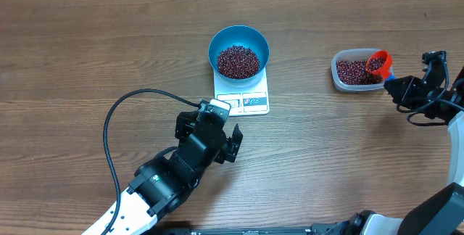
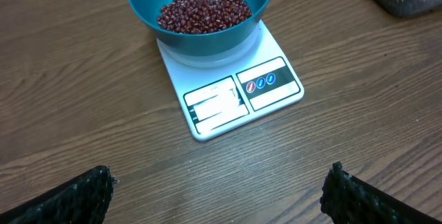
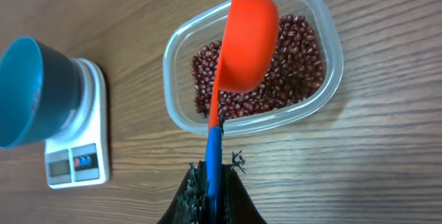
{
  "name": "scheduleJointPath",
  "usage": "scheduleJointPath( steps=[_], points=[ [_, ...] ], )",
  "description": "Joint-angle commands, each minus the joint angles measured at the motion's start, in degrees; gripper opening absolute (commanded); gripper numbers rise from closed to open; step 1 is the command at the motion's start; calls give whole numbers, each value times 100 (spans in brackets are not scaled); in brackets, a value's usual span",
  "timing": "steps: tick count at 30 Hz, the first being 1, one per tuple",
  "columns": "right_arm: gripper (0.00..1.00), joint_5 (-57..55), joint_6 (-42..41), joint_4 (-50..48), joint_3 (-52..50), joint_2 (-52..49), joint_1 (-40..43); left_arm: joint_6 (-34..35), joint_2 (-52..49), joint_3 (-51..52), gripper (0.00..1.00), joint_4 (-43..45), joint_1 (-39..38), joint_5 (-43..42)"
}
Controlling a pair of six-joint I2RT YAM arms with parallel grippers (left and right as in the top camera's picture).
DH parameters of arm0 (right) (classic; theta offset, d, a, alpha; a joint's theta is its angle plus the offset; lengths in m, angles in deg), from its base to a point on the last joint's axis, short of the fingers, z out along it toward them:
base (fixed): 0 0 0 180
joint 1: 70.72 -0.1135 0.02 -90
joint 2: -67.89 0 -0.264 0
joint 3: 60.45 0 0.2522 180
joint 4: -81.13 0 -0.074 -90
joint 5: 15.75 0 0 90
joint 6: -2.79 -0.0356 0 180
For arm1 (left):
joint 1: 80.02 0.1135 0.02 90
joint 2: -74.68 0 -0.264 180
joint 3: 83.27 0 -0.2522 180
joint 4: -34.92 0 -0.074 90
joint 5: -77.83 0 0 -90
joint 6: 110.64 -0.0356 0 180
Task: Scoop item into bowl and weigh 150g on scale
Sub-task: 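Lower the scoop into the bean tub with the right gripper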
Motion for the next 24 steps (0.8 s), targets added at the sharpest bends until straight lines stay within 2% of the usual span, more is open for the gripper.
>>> scheduleJointPath(
  steps=[1, 6, 13, 18, 24],
  points=[
    [4, -63, 577, -66, 4, 142, -55, 81, 28, 35, 100, 0, -37, -7],
    [4, -409, 785, -142, 4, 142, -341, 81, 28, 35, 100, 2, -37, -7],
    [4, -1873, 785, -262, 4, 142, -940, 81, 28, 35, 99, 0, -37, -7],
    [4, -2481, 789, -337, 4, 142, -1261, 81, 28, 35, 100, 0, -37, -7],
    [4, -3058, 1176, -339, 4, 142, -1657, 81, 28, 35, 100, 0, -37, -7]
  ],
)
